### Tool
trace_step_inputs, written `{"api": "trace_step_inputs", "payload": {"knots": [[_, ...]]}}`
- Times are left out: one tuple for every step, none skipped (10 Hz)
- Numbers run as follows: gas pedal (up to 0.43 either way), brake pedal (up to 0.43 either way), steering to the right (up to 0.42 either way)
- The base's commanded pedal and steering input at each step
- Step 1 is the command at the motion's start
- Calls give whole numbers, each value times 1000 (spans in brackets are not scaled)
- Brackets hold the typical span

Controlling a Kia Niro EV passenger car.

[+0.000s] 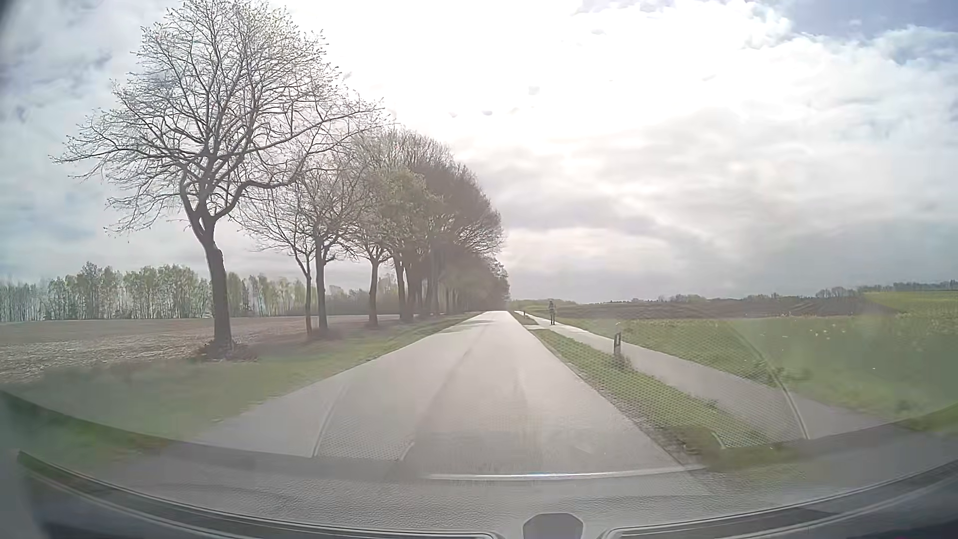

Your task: Follow the waypoints while adhering to traffic rules and regulations

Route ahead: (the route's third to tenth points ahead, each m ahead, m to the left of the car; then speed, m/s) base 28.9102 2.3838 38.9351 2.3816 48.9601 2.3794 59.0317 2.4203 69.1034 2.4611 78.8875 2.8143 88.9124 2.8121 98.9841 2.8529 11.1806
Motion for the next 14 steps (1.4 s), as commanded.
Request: {"api": "trace_step_inputs", "payload": {"knots": [[287,0,-8],[287,0,-8],[287,0,-8],[287,0,-8],[287,0,-8],[287,0,-8],[287,0,-7],[287,0,-7],[287,0,-6],[287,0,-4],[287,0,-3],[287,0,-3],[287,0,-3],[287,0,-3]]}}
